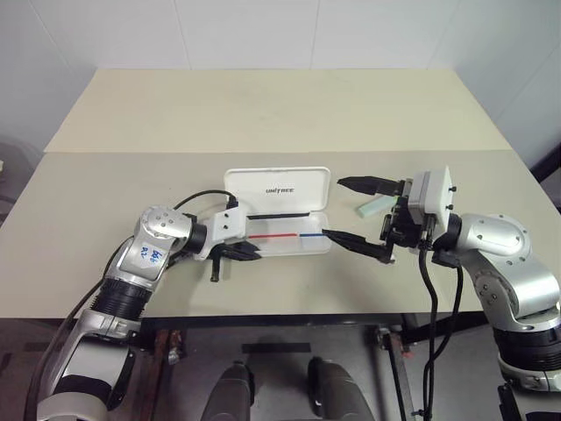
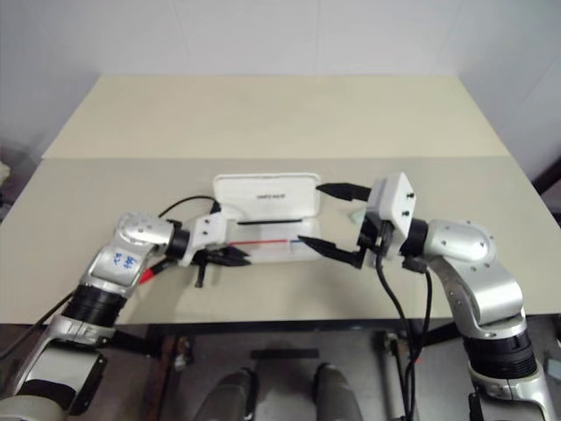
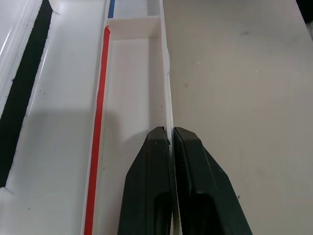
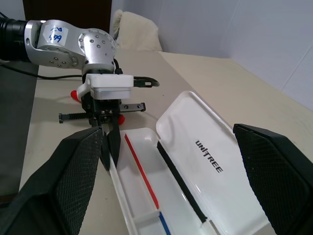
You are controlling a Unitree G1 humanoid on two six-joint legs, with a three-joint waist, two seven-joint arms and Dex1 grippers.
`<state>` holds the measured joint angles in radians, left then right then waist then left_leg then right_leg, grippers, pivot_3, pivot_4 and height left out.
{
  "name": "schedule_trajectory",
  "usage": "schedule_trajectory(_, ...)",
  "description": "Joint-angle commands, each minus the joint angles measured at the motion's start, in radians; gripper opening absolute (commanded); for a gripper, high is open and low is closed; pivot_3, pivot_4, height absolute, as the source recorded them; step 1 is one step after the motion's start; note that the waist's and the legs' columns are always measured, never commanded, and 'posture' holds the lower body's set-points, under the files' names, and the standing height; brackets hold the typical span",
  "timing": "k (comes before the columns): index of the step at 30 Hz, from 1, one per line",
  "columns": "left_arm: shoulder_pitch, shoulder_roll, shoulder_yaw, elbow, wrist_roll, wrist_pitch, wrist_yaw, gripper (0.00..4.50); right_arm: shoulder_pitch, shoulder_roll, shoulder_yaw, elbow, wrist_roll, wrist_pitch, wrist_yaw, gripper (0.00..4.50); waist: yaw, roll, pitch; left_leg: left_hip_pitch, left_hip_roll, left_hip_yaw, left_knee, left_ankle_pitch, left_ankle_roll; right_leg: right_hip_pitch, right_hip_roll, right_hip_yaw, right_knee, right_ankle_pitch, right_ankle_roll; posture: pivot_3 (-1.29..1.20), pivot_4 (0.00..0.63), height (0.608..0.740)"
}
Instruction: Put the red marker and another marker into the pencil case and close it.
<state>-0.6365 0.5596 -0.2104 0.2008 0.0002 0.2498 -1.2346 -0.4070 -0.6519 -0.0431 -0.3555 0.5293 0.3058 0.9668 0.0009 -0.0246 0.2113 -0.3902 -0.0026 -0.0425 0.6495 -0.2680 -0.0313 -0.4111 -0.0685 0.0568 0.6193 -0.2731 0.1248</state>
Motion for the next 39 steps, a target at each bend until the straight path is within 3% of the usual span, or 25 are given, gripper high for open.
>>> schedule_trajectory(1,0.010,-0.027,-0.005,-0.044,-0.046,0.031,0.011,0.58,-0.004,0.010,0.001,-0.042,0.003,-0.007,-0.015,4.50,-0.001,0.000,0.000,0.000,0.000,0.000,0.000,0.000,0.000,0.000,0.000,0.000,0.000,0.000,0.000,0.00,0.150,0.740)
schedule_trajectory(8,0.025,-0.031,0.013,-0.063,-0.094,-0.069,-0.001,2.87,-0.006,0.024,0.010,-0.037,-0.003,-0.009,-0.024,4.50,-0.006,0.000,0.000,0.000,0.001,0.000,-0.001,0.000,0.000,-0.001,0.001,0.000,0.000,0.000,0.000,0.00,0.150,0.740)
schedule_trajectory(19,0.075,-0.035,0.062,-0.079,-0.195,-0.211,-0.004,2.87,-0.011,0.037,0.023,-0.030,-0.001,-0.010,-0.029,4.50,-0.006,0.000,0.000,0.000,0.001,0.001,-0.002,0.000,0.000,-0.001,0.000,0.000,0.000,0.000,0.000,0.00,0.150,0.740)
schedule_trajectory(25,0.168,-0.018,0.176,-0.170,-0.283,-0.202,0.073,2.87,-0.013,0.045,0.030,-0.024,0.004,-0.008,-0.027,4.50,-0.006,0.000,0.000,0.000,0.001,0.000,-0.002,0.000,0.000,-0.001,0.000,0.000,0.000,0.000,-0.001,0.00,0.150,0.740)
schedule_trajectory(30,0.231,0.024,0.261,-0.220,-0.339,-0.156,0.115,2.87,-0.014,0.055,0.039,-0.015,0.004,-0.010,-0.020,4.50,-0.006,0.000,0.000,0.001,0.001,0.000,-0.002,0.000,0.000,-0.001,-0.001,0.000,0.000,0.000,-0.001,0.00,0.150,0.740)
schedule_trajectory(34,0.342,0.130,0.432,-0.251,-0.442,-0.065,0.119,2.87,-0.021,0.068,0.052,0.001,0.002,-0.014,-0.008,4.50,-0.022,0.000,0.000,0.002,0.002,0.000,-0.003,0.000,-0.001,-0.001,-0.001,0.000,0.000,-0.001,-0.002,0.00,0.150,0.740)
schedule_trajectory(39,0.399,0.216,0.528,-0.183,-0.446,-0.070,0.120,2.87,-0.029,0.078,0.061,0.014,0.000,-0.019,-0.002,4.50,-0.027,0.000,0.000,0.001,0.002,0.000,-0.004,0.000,-0.001,-0.002,-0.002,-0.002,0.000,-0.001,-0.003,0.00,0.150,0.740)
